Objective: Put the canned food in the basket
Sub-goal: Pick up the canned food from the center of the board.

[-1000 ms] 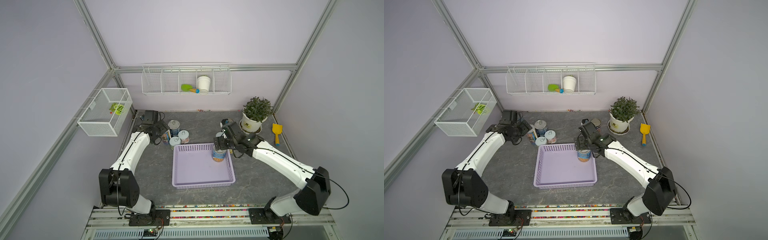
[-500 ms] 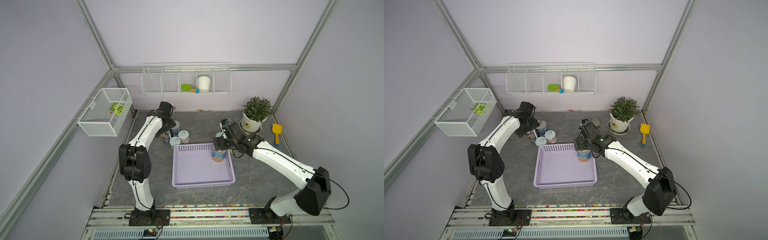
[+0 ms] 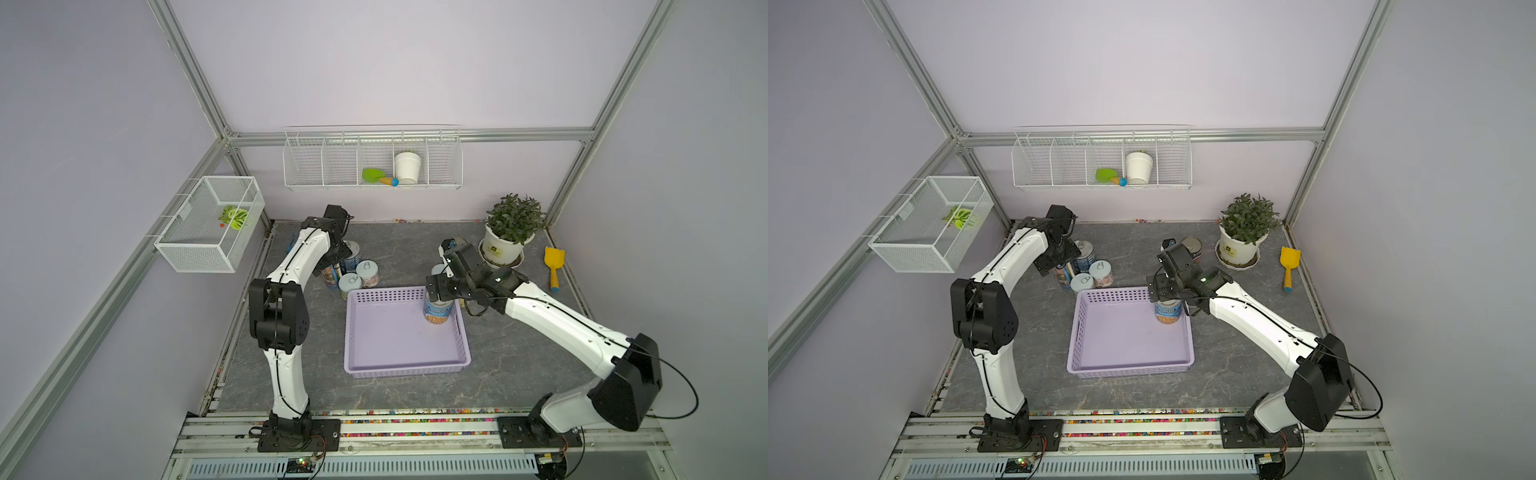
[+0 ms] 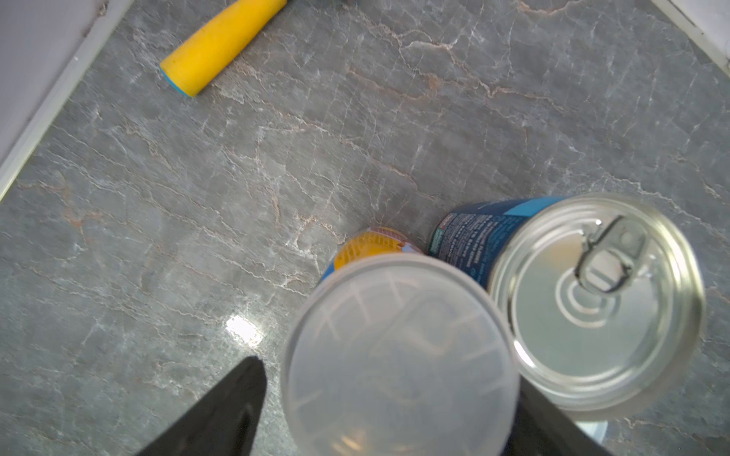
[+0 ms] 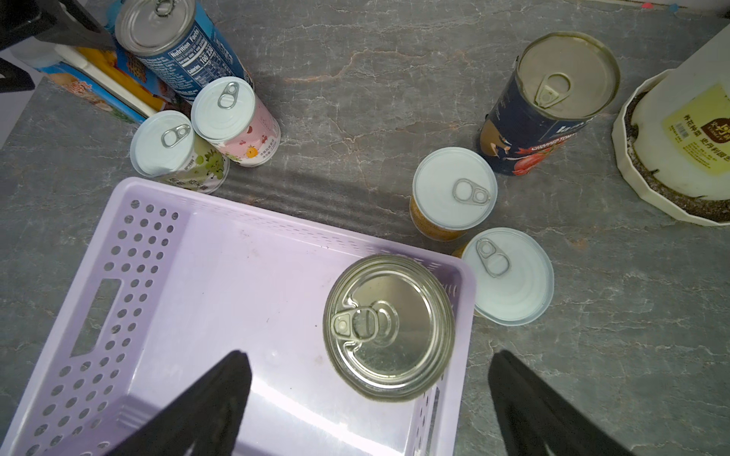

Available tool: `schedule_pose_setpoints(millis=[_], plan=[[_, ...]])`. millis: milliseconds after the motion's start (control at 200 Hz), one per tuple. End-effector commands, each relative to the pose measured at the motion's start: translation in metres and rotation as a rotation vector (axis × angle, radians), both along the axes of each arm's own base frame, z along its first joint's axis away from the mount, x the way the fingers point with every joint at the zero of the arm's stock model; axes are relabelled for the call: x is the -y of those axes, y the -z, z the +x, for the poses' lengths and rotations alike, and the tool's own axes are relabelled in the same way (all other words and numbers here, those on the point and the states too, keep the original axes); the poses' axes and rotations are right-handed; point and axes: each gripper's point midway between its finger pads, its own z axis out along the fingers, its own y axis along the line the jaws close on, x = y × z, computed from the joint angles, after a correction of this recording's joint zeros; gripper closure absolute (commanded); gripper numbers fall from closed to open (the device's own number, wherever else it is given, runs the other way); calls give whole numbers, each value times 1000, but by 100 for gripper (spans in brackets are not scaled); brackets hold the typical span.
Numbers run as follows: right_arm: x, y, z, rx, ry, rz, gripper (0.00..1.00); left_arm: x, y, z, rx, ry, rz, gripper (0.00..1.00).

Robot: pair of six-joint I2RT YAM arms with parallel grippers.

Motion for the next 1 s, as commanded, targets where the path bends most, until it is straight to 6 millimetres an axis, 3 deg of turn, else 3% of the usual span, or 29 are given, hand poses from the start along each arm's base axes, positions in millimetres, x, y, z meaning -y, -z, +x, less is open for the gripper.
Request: schedule_pose_setpoints(millis=[0,75,470,805,995], plan=[[0,6,-3,-20,3,0,2,-8,-2,2,-6,-18,52,18],[0,6,-2,-19,4,-3,2,-9,0,4,-12,-18,61,26],[0,9,-1,-21,6,-12,2,-17,-10,-1,-8,-46,103,49],[0,12,0,-25,8,-21,2,0,-78,-37,107,-32,230,51],[-1,16,1,-32,9,-29,2,-3,-97,-57,137,-39,223,50]])
